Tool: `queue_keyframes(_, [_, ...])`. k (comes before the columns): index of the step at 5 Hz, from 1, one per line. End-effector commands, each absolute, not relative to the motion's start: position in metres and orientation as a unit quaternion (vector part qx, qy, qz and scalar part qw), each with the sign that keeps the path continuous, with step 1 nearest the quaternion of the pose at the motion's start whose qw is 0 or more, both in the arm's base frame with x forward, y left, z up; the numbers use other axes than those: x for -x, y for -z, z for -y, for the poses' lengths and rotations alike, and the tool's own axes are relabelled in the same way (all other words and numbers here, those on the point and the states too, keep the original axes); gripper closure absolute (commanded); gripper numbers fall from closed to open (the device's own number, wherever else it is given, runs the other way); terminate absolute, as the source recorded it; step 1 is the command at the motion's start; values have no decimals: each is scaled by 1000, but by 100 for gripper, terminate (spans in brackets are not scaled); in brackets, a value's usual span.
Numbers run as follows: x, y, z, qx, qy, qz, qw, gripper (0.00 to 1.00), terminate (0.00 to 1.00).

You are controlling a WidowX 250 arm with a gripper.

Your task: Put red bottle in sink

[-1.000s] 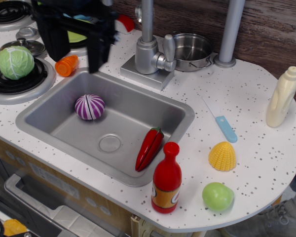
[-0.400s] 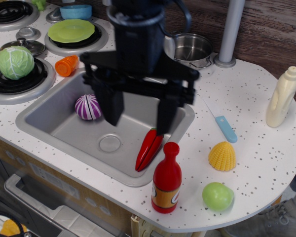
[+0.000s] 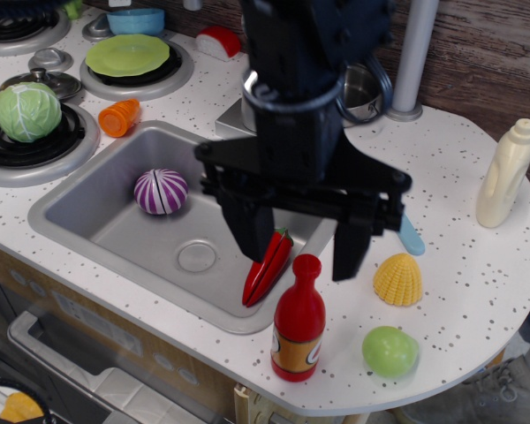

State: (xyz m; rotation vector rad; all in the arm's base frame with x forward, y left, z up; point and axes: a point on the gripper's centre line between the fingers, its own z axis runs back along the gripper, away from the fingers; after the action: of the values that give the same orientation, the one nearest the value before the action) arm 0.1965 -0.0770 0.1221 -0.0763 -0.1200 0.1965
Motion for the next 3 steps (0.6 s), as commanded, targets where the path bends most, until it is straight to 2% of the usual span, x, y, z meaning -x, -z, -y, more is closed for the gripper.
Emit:
queue_keyframes(1, [-206,-109,82,39,-102,87,990,0,0])
queue_keyframes(3, [-213,-92,82,43,-94,101,989,0,0])
